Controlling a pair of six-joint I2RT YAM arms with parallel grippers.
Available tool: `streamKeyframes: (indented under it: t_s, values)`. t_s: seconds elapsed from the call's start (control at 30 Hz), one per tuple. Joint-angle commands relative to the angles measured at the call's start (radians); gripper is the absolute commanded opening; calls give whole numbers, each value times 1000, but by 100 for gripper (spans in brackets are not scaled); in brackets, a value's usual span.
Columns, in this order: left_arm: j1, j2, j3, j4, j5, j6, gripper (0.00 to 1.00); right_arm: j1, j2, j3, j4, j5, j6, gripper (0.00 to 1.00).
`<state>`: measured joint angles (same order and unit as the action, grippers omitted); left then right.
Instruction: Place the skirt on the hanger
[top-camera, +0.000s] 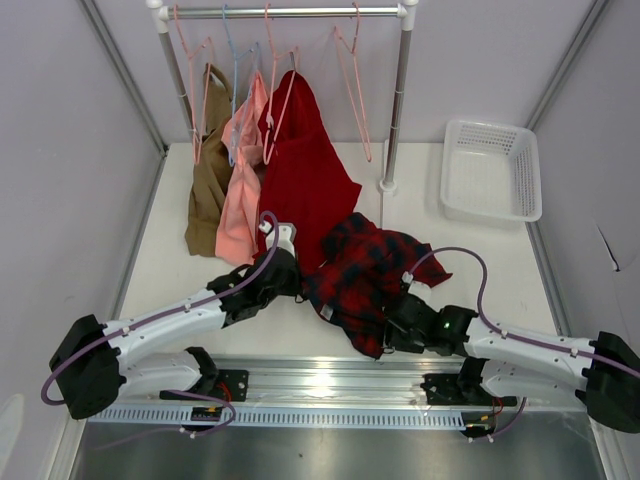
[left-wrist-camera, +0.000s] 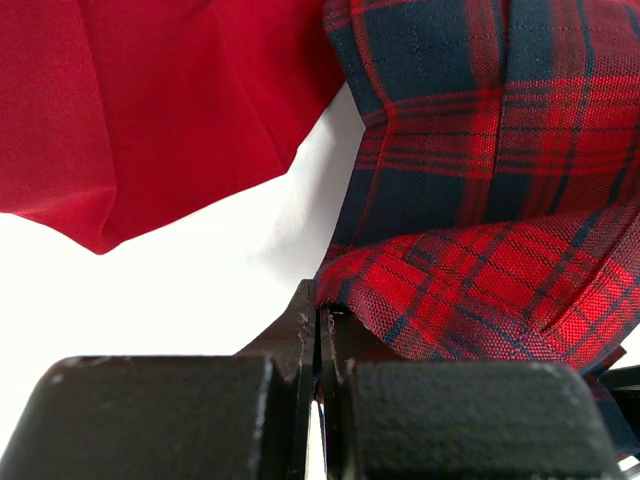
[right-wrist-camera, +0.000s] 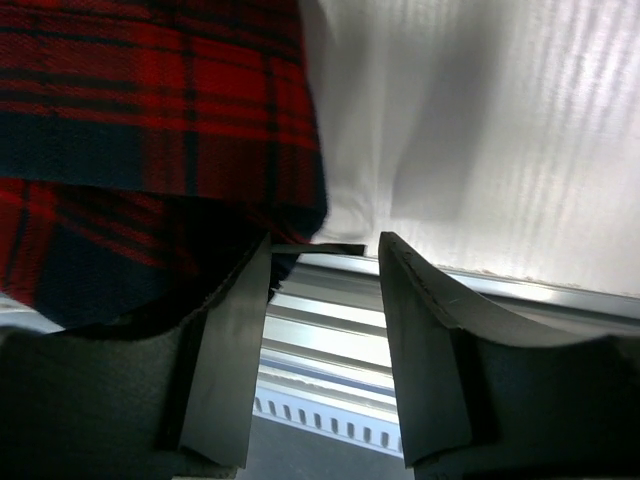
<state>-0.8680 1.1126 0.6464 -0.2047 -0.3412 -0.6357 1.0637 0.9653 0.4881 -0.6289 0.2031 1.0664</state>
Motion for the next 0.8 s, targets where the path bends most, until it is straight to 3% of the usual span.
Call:
streamKeyframes:
  t_s: [0.0,0.27,0.37,0.4,0.5,0.53,0.57,0.6,0.77]
  values:
    - [6,1,-10,19,16,13,0,19,13,-6,83,58,41,52]
    - [6,7,-11,21,27,14,0,25,72,-68,205,48,49,54]
    - [6,3,-11,21,30,13,0,28,95,-86,248,47,53,51]
    - [6,1,-10,21,33,14,0,31,98,-91,265,51,58,48]
    - [6,-11,-4,8,37,24,0,32,60,-88,247,82,66,25]
    - [6,-17,-1,1,38,27,0,32,41,-80,226,94,67,11]
    - [6,-29,4,-5,39,36,0,32,24,-48,162,113,66,4]
    - [6,-39,13,-24,42,44,0,28,-17,-24,117,164,64,0]
    - [6,-89,70,-108,71,97,0,-10,-129,208,-231,307,-9,0]
